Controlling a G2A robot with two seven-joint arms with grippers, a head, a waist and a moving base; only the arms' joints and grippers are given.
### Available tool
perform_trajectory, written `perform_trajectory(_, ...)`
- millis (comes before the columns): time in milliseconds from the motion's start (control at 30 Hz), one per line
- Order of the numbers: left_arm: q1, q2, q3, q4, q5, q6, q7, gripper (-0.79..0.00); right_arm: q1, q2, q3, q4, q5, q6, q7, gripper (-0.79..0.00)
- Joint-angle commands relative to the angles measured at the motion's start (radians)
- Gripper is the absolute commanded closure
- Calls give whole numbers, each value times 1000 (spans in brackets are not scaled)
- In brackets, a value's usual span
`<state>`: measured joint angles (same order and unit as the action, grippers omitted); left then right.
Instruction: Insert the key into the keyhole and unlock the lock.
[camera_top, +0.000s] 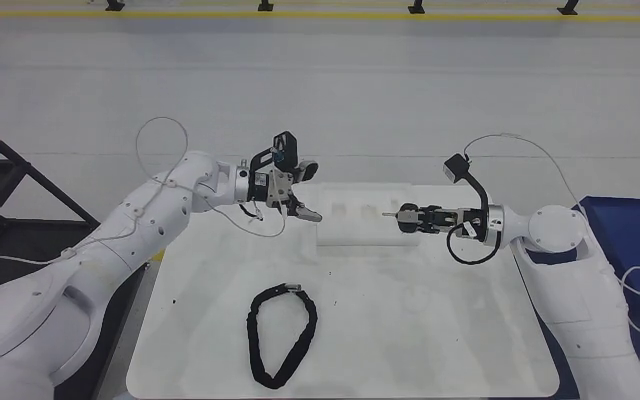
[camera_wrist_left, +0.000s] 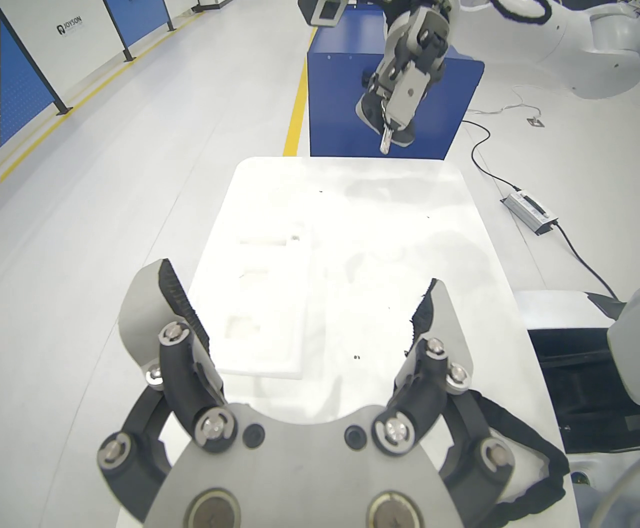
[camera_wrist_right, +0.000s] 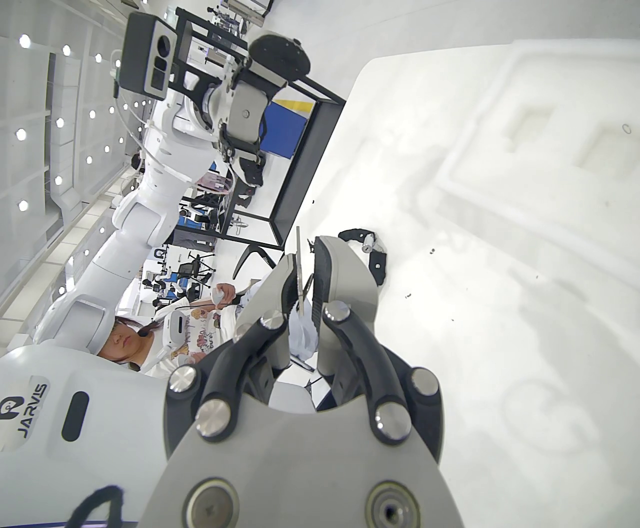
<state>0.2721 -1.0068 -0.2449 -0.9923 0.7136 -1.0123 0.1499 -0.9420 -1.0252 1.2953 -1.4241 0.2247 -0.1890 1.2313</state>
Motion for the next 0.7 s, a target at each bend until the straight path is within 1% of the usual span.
perform_trajectory(0,9,5,16,-7,35,0,0,-785,0,0,0,0,0,0,0,0)
perform_trajectory(167,19,14,75,2,29,0,-4,-785,0,0,0,0,0,0,0,0)
perform_trajectory(233,39,18,75,-5,15,0,-25,-785,0,0,0,0,0,0,0,0)
perform_trajectory(300,55,23,75,-12,18,0,-77,-785,0,0,0,0,0,0,0,0)
perform_trajectory(400,73,29,75,-19,21,0,-184,-785,0,0,0,0,0,0,0,0)
perform_trajectory(667,88,37,75,-28,-106,0,-378,-785,0,0,0,0,0,0,0,0)
